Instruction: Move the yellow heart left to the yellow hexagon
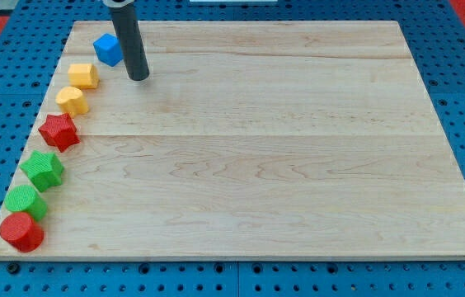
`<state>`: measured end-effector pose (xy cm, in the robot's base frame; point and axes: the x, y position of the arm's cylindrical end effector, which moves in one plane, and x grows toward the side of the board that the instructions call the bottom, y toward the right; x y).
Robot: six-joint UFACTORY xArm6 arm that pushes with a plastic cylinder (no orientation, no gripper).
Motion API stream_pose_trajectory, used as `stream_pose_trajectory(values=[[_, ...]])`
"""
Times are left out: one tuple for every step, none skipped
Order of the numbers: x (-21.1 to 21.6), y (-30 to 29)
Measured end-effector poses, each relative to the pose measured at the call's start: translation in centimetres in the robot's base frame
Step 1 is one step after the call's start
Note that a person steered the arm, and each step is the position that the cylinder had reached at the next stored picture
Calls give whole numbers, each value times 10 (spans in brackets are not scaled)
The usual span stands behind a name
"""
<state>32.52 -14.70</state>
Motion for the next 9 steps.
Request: stream_pose_trajectory(values=[[24, -4], [69, -6], [89, -44], [93, -73], [93, -88], [89, -88], [72, -90], [60, -90], [40, -92]])
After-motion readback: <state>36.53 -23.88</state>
